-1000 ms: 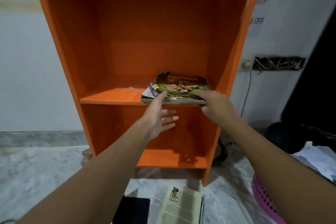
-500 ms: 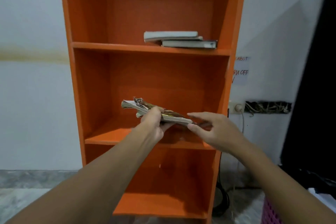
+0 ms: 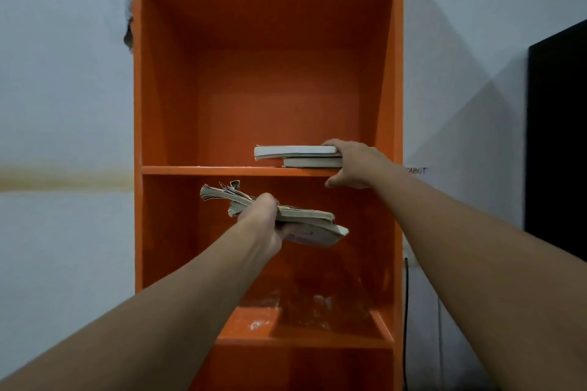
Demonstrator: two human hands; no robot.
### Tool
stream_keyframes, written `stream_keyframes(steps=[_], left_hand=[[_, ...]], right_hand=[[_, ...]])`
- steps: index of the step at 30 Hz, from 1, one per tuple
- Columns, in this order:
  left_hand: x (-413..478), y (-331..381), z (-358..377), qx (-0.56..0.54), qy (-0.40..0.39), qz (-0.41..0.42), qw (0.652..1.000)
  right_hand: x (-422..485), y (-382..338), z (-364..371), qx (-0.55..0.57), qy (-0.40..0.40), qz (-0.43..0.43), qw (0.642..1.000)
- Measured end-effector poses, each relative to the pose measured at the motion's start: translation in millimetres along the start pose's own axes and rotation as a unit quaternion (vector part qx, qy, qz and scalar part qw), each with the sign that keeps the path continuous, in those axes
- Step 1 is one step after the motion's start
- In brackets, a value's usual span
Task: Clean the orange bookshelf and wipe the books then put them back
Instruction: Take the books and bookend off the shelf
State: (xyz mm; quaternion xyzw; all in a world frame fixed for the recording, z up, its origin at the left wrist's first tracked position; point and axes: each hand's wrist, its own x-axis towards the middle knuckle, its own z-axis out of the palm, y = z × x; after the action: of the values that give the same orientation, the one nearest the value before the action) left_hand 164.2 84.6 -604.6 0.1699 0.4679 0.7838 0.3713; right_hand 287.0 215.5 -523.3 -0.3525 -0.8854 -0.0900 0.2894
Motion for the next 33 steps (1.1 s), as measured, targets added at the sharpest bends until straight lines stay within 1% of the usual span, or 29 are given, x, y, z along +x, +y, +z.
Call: stream_keyframes(steps=[3,6,10,13,14,15,16,18,19,20,21,23,25,29,33], left_hand=[[-0.6,4.7,-2.1,0.008,-0.001,0.007,1.000],[-1.0,10.9,-4.3,-0.013,-0.005,0.017,1.000],[-1.6,17.0,-6.6,-0.040,-0.009,0.026,0.999],[-1.1,23.7,-9.4,-0.041,-0.005,0.034,0.999],[-1.2,24.5,-10.6,-0.042,-0.002,0.036,0.998],[-2.2,25.4,-11.5,-0.042,-0.002,0.039,0.998],[-2.0,25.2,-12.5,-0.043,-0.002,0.041,0.998],[-0.8,24.9,-15.7,-0.049,0.008,0.045,0.998],[-0.9,24.6,-17.3,-0.051,0.013,0.048,0.997],[-0.7,23.7,-18.8,-0.056,0.017,0.050,0.997],[-0.3,23.0,-21.1,-0.061,0.021,0.049,0.997],[-0.4,21.2,-25.2,-0.070,0.027,0.045,0.996],[-1.1,20.0,-30.8,-0.077,0.025,0.047,0.996],[-2.6,23.5,-40.8,-0.087,0.033,0.052,0.994],[-1.9,28.6,-51.1,-0.086,0.034,0.063,0.994]], right_hand=[[1.5,0.2,-7.2,0.005,0.006,-0.033,0.999],[-5.5,-3.6,-13.3,-0.002,0.008,-0.060,0.998],[-21.3,-15.0,-12.6,-0.015,0.068,-0.076,0.995],[-30.6,-29.4,-14.2,0.033,0.086,-0.023,0.995],[-33.3,-33.6,-16.8,0.078,0.084,0.018,0.993],[-34.1,-36.1,-20.7,0.146,0.085,0.073,0.983],[-31.4,-35.0,-23.4,0.226,0.084,0.145,0.960],[-28.3,-32.5,-28.1,0.358,0.062,0.289,0.886],[-28.3,-32.9,-28.4,0.401,0.038,0.335,0.852],[-29.0,-33.1,-27.6,0.438,0.007,0.356,0.825],[-29.3,-34.3,-26.6,0.480,-0.016,0.357,0.801],[-29.0,-35.9,-28.3,0.561,-0.031,0.331,0.759],[-37.0,-38.3,-35.5,0.608,-0.048,0.316,0.727],[-51.0,-45.3,-38.9,0.661,-0.034,0.310,0.682],[-70.3,-57.0,-15.3,0.712,0.000,0.292,0.638]])
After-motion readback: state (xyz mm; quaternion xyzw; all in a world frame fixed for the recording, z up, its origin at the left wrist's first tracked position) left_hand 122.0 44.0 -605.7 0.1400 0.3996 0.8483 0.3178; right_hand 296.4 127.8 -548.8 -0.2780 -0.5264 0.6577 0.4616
